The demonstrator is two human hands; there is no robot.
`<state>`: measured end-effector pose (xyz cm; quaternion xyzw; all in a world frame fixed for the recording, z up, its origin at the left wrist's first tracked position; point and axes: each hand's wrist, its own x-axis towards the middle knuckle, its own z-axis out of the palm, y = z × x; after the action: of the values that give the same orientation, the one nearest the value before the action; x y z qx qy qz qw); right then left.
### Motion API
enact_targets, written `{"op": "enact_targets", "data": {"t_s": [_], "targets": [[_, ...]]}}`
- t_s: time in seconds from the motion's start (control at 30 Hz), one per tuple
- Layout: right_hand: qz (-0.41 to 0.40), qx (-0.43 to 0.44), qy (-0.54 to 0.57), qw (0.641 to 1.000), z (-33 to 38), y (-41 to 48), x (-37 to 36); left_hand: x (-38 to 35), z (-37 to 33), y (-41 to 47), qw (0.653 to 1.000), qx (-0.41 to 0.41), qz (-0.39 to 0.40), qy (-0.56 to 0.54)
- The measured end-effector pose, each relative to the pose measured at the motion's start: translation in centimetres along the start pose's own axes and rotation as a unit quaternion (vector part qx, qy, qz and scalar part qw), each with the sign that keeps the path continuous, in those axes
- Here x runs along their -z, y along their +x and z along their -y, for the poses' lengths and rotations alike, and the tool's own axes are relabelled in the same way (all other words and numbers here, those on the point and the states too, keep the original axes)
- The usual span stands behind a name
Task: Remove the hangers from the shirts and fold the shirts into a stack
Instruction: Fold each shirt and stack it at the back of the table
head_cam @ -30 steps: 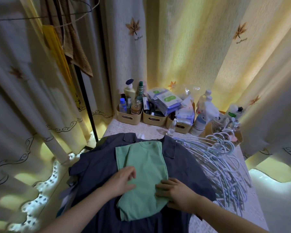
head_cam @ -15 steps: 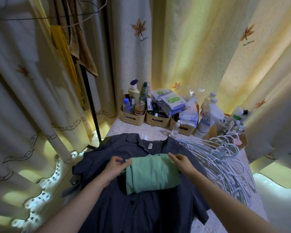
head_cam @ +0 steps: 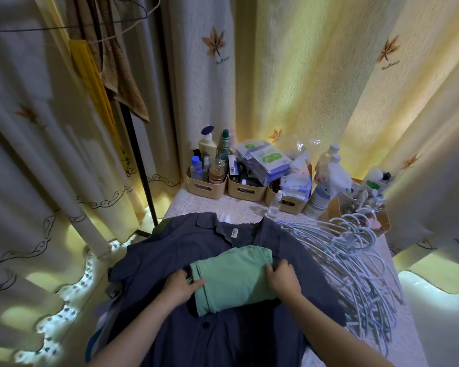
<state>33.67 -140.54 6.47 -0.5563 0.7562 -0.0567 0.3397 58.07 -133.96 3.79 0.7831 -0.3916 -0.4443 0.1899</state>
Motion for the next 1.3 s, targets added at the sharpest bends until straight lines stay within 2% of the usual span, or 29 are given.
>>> {"op": "enact_targets", "data": {"t_s": [0.07, 0.17, 0.23, 0.33, 0.47, 0.57, 0.67, 0.7, 0.73, 0.77, 0.87, 0.9, 0.97, 1.13, 1.3], "targets": [[0.029, -0.022, -0.003, 0.999, 0.4, 0.0, 0.1, -0.3, 0.4, 0.0, 1.000, 0.014, 0.023, 0.002], [0.105, -0.001, -0.008, 0.994, 1.7, -0.2, 0.4, -0.9, 0.5, 0.8, 0.999, 0.001, -0.014, 0.037], [0.139, -0.004, 0.086, 0.987, 2.1, -0.2, 0.4, -1.1, 0.0, 1.1, 0.999, 0.014, -0.028, 0.033], [0.196, -0.033, 0.232, 0.952, 2.2, -0.6, 0.8, -1.0, -0.4, 1.3, 0.999, 0.038, -0.014, -0.011], [0.244, -0.006, 0.338, 0.909, 2.9, -0.8, 2.6, -0.6, -1.3, 0.3, 0.988, 0.062, 0.035, -0.137], [0.249, 0.026, 0.402, 0.881, 4.8, 0.0, 4.8, -0.2, -2.7, -1.2, 0.933, 0.090, 0.173, -0.301], [0.270, 0.044, 0.475, 0.836, 6.5, 1.4, 6.1, 0.6, -3.4, -0.4, 0.837, 0.130, 0.303, -0.437], [0.269, 0.045, 0.493, 0.826, 7.0, 2.0, 6.2, 1.5, -4.2, 0.2, 0.803, 0.130, 0.323, -0.484], [0.261, 0.045, 0.507, 0.820, 7.6, 2.5, 6.2, 2.4, -5.1, 1.3, 0.785, 0.116, 0.313, -0.522], [0.246, 0.048, 0.513, 0.821, 8.2, 3.2, 6.0, 3.5, -6.3, 2.6, 0.790, 0.087, 0.282, -0.538], [0.155, 0.056, 0.466, 0.870, 10.3, 6.0, 4.9, 6.7, -9.9, 7.0, 0.886, -0.040, 0.133, -0.442], [0.127, 0.058, 0.430, 0.892, 10.8, 6.9, 4.4, 7.4, -10.8, 8.0, 0.901, -0.069, 0.105, -0.416], [0.080, 0.065, 0.372, 0.923, 12.6, 10.1, 3.3, 8.7, -12.4, 11.5, 0.909, -0.099, 0.092, -0.395], [0.001, 0.047, 0.260, 0.964, 14.5, 15.9, 1.5, 7.5, -13.4, 17.2, 0.930, -0.088, 0.081, -0.349], [-0.035, 0.035, 0.201, 0.978, 12.5, 18.4, 0.9, 3.8, -12.2, 20.7, 0.959, -0.069, 0.120, -0.246]]}}
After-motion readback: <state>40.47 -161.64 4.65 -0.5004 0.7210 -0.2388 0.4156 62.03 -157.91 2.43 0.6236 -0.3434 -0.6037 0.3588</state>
